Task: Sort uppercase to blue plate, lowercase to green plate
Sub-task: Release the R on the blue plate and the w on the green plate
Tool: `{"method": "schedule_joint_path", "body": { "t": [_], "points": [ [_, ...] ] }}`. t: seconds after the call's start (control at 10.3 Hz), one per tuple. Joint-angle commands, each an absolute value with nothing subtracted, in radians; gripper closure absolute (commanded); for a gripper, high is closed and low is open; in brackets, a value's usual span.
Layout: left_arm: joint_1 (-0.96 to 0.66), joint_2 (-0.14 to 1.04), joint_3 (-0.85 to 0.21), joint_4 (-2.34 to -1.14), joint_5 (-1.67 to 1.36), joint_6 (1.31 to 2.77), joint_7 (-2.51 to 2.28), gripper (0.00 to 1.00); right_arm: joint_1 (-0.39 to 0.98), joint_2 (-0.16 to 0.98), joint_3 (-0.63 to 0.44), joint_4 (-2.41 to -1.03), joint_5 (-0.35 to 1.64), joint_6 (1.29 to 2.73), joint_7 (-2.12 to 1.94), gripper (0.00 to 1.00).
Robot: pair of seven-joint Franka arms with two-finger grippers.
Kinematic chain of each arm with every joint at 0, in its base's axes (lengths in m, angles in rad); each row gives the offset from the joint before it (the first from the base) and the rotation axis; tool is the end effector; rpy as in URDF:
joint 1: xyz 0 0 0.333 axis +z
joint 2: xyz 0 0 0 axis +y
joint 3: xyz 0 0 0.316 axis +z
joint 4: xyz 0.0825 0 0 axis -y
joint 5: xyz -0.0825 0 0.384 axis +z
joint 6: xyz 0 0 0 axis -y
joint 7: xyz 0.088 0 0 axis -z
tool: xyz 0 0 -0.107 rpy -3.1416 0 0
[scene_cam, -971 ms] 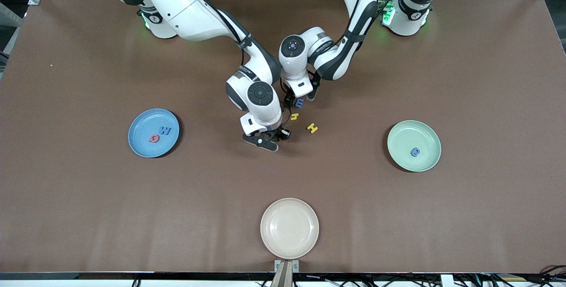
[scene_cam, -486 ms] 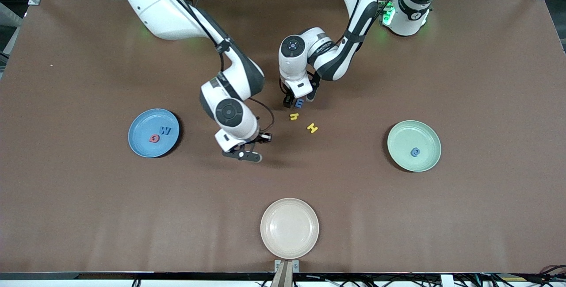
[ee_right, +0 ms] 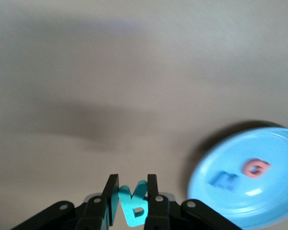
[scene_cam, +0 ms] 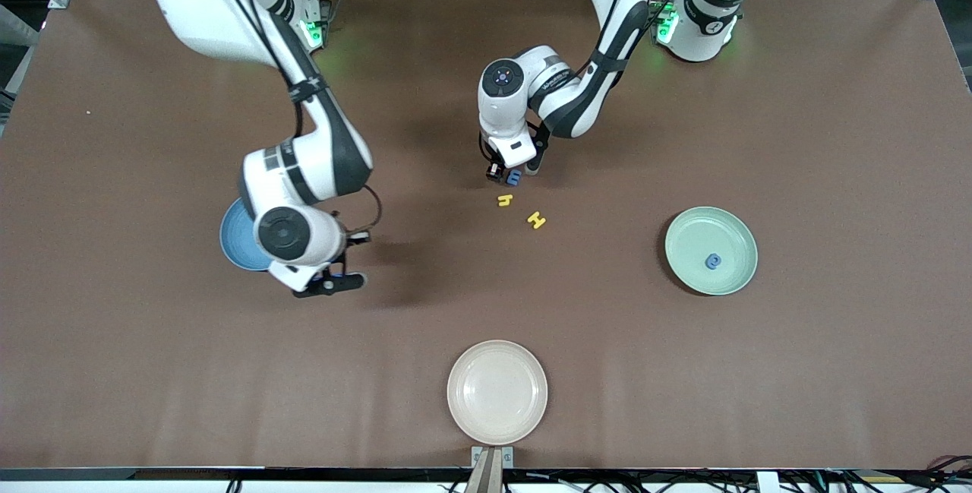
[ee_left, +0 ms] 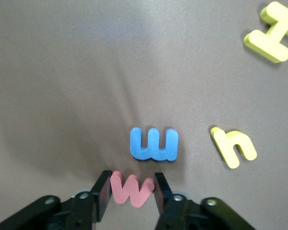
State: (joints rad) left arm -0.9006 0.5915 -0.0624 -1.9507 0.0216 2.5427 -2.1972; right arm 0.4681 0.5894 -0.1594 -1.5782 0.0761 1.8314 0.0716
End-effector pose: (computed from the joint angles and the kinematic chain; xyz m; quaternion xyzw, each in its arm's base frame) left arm 0.3533 -0.5067 0.1725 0.8176 0.5757 -0.0113 0.0008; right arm 0.6196 0.2170 0.2759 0.9807 0.1069 -0.1583 0.0418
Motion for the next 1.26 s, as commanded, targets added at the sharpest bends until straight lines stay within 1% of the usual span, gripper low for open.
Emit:
{"method": "schedule_joint_path", "body": {
  "t": [0.0,0.19,0.39,0.58,0.78,0.87,0.97,1.07,1.17],
  "points": [
    [-0.877,0.56,-0.038,-1.953,0.046,2.507,-2.177,1.0,0.462,0.523,-0.218,-1.676,0.023,1.79,-0.096,0.8],
    [-0.876,0.514,0.004,-1.953,0.052,2.476,-2.155,1.0,0.445,0.534,-0.255,-1.732,-0.049,1.813,-0.207,0.8],
    [-0.856,0.464,0.044,-1.953,0.052,2.427,-2.122,1.0,0.433,0.535,-0.259,-1.813,-0.099,1.893,-0.256,0.79],
    [-0.763,0.411,0.044,-1.953,0.052,2.375,-2.05,1.0,0.428,0.537,-0.27,-1.864,-0.101,1.917,-0.305,0.78],
    [-0.602,0.377,0.044,-1.951,0.052,2.332,-1.9,1.0,0.429,0.552,-0.297,-1.896,-0.103,1.917,-0.372,0.77],
    [-0.518,0.374,0.044,-1.951,0.052,2.33,-1.819,1.0,0.428,0.554,-0.304,-1.896,-0.104,1.921,-0.379,0.69],
    [-0.433,0.374,0.043,-1.951,0.052,2.329,-1.727,1.0,0.429,0.56,-0.304,-1.896,-0.121,1.921,-0.379,0.59],
    [-0.352,0.376,0.041,-1.953,0.052,2.326,-1.647,1.0,0.43,0.563,-0.304,-1.896,-0.136,1.925,-0.379,0.38],
    [-0.288,0.383,0.041,-1.953,0.052,2.301,-1.575,1.0,0.43,0.564,-0.304,-1.896,-0.137,1.927,-0.377,0.22]
  ]
}}
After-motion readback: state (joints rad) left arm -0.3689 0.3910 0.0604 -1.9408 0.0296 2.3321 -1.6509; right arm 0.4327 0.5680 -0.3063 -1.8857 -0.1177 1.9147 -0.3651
